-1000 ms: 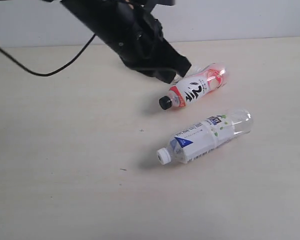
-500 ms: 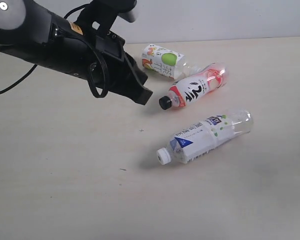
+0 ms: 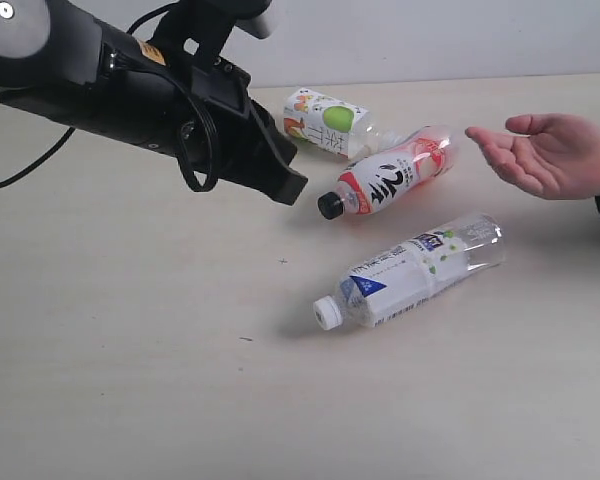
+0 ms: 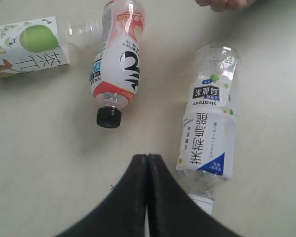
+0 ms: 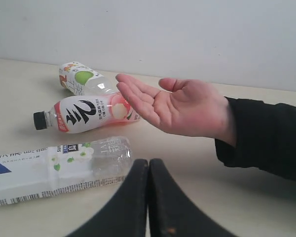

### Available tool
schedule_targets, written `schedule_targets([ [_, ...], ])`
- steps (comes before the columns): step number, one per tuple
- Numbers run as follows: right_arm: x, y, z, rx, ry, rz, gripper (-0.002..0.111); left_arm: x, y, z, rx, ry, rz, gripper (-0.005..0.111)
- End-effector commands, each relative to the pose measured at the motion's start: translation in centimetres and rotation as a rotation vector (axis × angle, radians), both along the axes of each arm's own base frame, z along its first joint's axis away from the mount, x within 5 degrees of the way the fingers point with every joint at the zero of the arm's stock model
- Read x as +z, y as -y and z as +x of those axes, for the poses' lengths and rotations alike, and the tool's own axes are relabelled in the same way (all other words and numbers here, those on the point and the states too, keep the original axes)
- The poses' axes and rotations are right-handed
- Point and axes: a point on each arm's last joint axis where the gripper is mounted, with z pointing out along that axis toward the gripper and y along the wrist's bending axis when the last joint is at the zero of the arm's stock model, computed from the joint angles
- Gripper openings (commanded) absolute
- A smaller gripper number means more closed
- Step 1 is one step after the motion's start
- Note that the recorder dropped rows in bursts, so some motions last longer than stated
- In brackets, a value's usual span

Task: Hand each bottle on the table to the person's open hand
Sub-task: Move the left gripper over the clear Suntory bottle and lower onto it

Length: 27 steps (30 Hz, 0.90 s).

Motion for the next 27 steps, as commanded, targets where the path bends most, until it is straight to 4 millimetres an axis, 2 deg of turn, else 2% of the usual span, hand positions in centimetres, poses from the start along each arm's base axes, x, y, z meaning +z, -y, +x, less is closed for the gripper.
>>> schedule_targets([
  [1,-0.1,0.0,0.0,-0.001,0.010,0.003,0.000,0.3,-0.1,0.0,0.013,0.010,-0.017,0.000],
  [12,-0.1,0.0,0.0,-0.001,0.010,0.003,0.000,0.2,0.0,-0.1,0.020,-0.021,-0.032,0.000],
  [17,-0.1,0.0,0.0,-0.001,0.010,0.003,0.000,-0.3,0.3,-1.1,-0.063,-0.062,0.043,0.009],
  [19,-0.1,0.0,0.0,-0.001,0.010,0.003,0.000,0.2,0.8,-1.2,-0.077,-0.062,0.042,0.012],
  [24,-0.1,0.0,0.0,-0.001,0.010,0.003,0.000,1.8,2.7,-1.3,-0.181,-0.143,0.103,0.012],
  [27,-0.1,0.0,0.0,-0.001,0.010,0.003,0.000,2.5,4.0,-0.9,-0.178,-0.192,0.154,0.012],
])
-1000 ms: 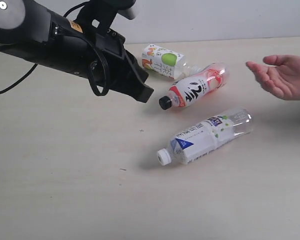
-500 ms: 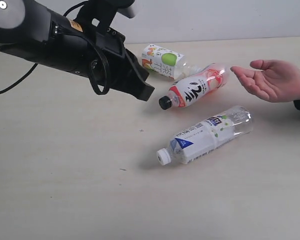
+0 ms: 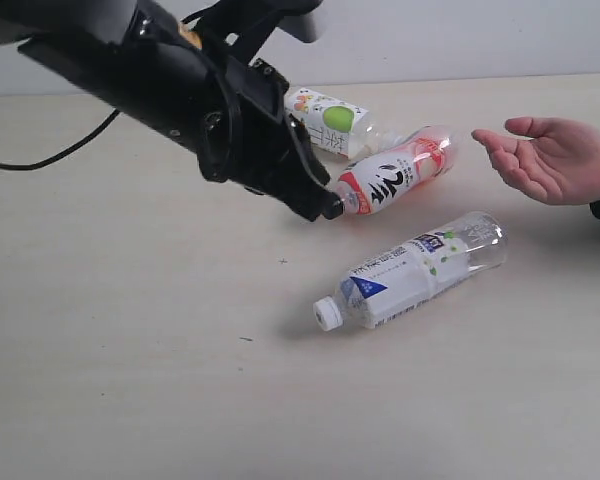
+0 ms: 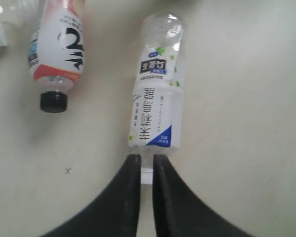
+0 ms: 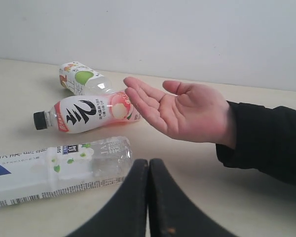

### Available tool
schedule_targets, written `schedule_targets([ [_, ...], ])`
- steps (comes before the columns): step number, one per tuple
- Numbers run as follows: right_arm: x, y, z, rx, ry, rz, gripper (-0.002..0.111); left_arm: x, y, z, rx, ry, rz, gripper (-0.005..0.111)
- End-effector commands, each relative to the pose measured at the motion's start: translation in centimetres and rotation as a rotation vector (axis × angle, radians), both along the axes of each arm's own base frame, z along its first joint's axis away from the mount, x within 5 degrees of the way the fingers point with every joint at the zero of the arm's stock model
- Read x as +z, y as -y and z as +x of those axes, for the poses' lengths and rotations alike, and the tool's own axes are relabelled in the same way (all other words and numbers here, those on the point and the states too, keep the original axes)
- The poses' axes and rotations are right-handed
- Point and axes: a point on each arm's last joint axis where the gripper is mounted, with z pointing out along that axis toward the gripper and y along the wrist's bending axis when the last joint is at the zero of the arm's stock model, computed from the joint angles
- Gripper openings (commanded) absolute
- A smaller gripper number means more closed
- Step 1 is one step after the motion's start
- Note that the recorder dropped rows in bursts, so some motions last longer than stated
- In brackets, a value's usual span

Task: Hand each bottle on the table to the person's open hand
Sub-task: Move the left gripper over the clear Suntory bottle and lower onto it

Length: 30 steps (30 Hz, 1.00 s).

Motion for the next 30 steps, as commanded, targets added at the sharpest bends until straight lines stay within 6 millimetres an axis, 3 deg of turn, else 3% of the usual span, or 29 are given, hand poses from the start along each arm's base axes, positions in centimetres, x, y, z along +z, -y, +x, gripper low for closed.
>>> schedule_targets([
  [1,-0.1,0.0,0.0,-0.001,0.010,0.003,0.000,0.9,1.7,0.4,-0.006,-0.062,0.099,0.012],
  [9,-0.1,0.0,0.0,-0.001,0.010,0.003,0.000,-1.6,4.7,2.2,0.058,-0.085,0.443,0.012],
  [15,-0.1,0.0,0.0,-0.001,0.010,0.003,0.000,-2.4,6.7,2.5,0.022,-0.078,0.447,0.012],
  [23,-0.1,0.0,0.0,-0.001,0.010,0.003,0.000,-2.8,7.3,2.8,0.023,-0.059,0.419,0.012],
  [25,-0.1,0.0,0.0,-0.001,0.010,0.003,0.000,-2.8,7.4,2.8,0.025,-0.052,0.396,0.023],
  [27,-0.1,0.0,0.0,-0.001,0.010,0.003,0.000,-2.7,7.6,2.8,0.027,-0.054,0.376,0.054],
  [28,-0.1,0.0,0.0,-0.001,0.010,0.003,0.000,-2.7,7.7,2.9,0.021,-0.042,0.362,0.079],
  [29,-0.1,0.0,0.0,-0.001,0.010,0.003,0.000,-2.7,7.8,3.0,0.022,-0.037,0.352,0.090],
  [30,-0.1,0.0,0.0,-0.001,0.010,0.003,0.000,-2.6,7.9,2.9,0.023,-0.040,0.344,0.089],
])
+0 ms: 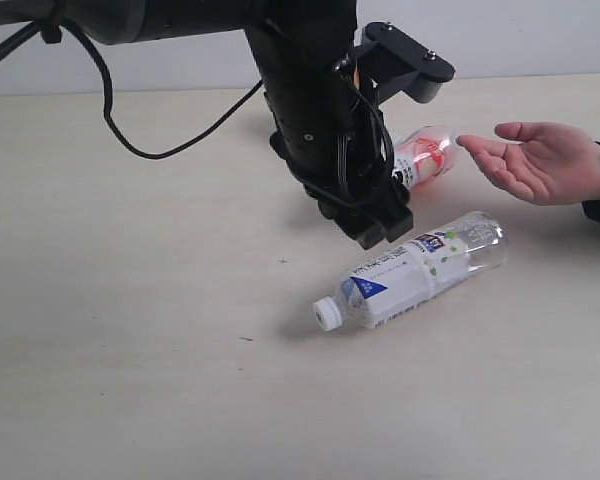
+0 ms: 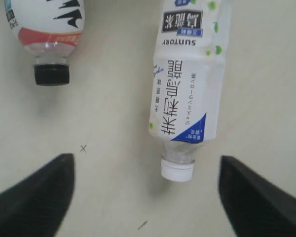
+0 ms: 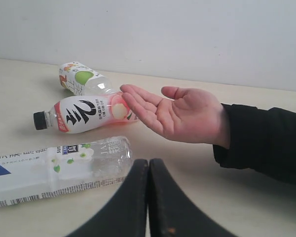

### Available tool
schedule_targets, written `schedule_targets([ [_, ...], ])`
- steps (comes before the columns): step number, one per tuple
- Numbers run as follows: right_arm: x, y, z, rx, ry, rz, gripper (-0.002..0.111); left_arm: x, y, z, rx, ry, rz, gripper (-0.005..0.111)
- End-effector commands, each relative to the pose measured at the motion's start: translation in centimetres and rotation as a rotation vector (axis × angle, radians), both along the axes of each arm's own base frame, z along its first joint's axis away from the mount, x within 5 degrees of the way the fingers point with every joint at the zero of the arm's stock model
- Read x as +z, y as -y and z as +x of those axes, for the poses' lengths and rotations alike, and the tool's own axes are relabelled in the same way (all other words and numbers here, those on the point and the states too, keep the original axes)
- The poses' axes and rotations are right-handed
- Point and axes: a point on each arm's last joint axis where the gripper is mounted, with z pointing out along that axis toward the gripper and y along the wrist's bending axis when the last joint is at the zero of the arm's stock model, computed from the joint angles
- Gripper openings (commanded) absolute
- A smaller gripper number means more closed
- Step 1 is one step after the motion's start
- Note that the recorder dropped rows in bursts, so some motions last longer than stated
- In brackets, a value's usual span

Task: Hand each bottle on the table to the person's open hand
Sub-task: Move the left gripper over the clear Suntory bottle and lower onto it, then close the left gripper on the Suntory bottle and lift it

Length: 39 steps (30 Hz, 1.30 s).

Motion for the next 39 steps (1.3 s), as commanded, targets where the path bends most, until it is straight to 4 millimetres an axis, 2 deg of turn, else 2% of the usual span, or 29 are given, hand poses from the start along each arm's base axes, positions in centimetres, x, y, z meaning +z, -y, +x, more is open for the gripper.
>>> schedule_targets([
  [1,-0.1,0.0,0.0,-0.001,0.010,0.003,0.000,0.6,0.5,-0.1,0.005,0.002,-0.058,0.083],
  [3,-0.1,0.0,0.0,-0.001,0.010,0.003,0.000,0.6,0.5,-0.1,0.006,-0.003,-0.061,0.074],
  [9,-0.1,0.0,0.0,-0.001,0.010,0.003,0.000,-0.5,0.9,-0.3,0.005,-0.058,-0.031,0.077],
  [15,-0.1,0.0,0.0,-0.001,0.010,0.003,0.000,-2.5,2.9,-0.9,-0.062,-0.098,0.042,0.077],
  [19,-0.1,0.0,0.0,-0.001,0.010,0.003,0.000,-2.6,4.1,-0.7,-0.074,-0.077,0.024,0.077],
  [26,-0.1,0.0,0.0,-0.001,0.010,0.003,0.000,-2.1,4.4,-0.3,-0.075,-0.048,0.014,0.077],
  [39,-0.1,0.0,0.0,-0.001,0.010,0.003,0.000,-5.1,4.6,0.9,-0.060,0.017,0.098,0.083],
])
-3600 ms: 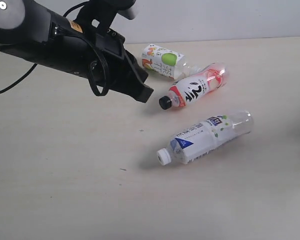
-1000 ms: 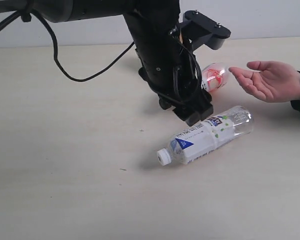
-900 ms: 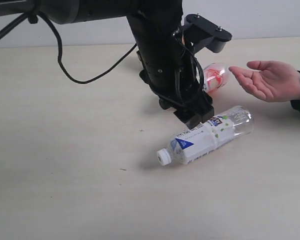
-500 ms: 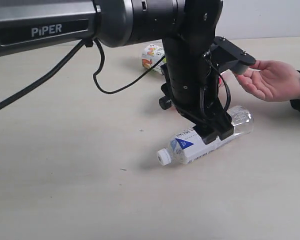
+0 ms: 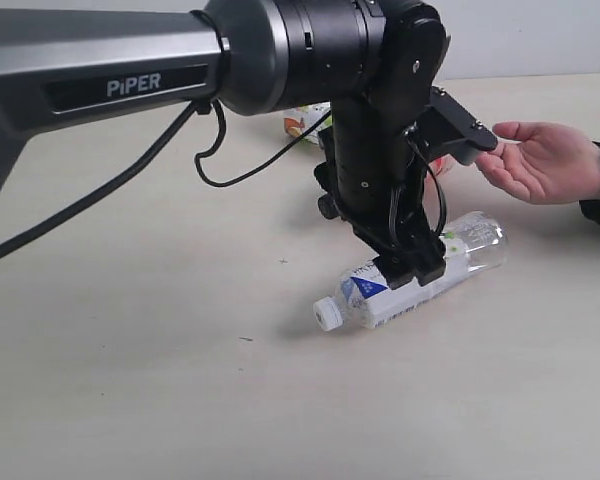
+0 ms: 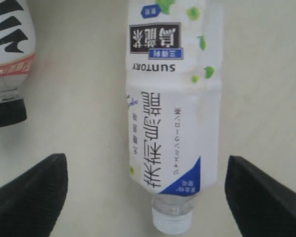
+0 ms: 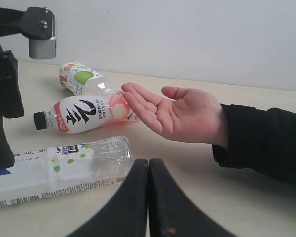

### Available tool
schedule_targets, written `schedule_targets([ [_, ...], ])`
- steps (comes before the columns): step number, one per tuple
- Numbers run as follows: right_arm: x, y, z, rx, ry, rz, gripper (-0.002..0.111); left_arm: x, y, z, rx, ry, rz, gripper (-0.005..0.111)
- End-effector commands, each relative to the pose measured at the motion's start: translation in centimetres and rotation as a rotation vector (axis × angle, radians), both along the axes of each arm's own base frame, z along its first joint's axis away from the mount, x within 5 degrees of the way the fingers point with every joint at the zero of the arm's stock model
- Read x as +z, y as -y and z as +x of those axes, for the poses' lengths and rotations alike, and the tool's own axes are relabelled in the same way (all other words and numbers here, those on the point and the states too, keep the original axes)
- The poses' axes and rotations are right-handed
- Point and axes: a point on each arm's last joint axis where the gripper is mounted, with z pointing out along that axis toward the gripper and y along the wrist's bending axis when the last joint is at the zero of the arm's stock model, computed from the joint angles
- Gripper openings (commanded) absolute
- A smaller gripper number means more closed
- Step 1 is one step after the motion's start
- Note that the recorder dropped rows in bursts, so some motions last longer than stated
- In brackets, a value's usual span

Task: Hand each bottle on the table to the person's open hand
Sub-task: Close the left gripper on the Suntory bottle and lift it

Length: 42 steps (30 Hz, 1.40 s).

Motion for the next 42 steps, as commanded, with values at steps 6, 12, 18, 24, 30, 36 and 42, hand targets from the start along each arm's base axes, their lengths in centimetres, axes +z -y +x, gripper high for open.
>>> schedule_targets([
  [6,-0.1,0.0,0.0,-0.001,0.010,0.003,0.000,-0.2,0.7,0.6,0.064,0.047,-0.065,0.083],
  [12,-0.1,0.0,0.0,-0.001,0.010,0.003,0.000,-0.3,0.8,0.6,0.079,0.039,-0.075,0.083],
  [18,-0.1,0.0,0.0,-0.001,0.010,0.003,0.000,-1.3,1.0,0.5,0.094,0.001,-0.074,0.083],
  [24,-0.1,0.0,0.0,-0.001,0.010,0.003,0.000,-2.7,1.2,0.5,0.099,-0.025,-0.056,0.083],
  [30,-0.1,0.0,0.0,-0.001,0.010,0.003,0.000,-4.3,1.3,0.6,0.100,-0.039,-0.033,0.083],
  [36,-0.1,0.0,0.0,-0.001,0.010,0.003,0.000,-4.9,1.6,0.7,0.099,-0.034,-0.043,0.082],
  [42,-0.1,0.0,0.0,-0.001,0.010,0.003,0.000,-4.9,1.6,0.7,0.099,-0.031,-0.047,0.082],
])
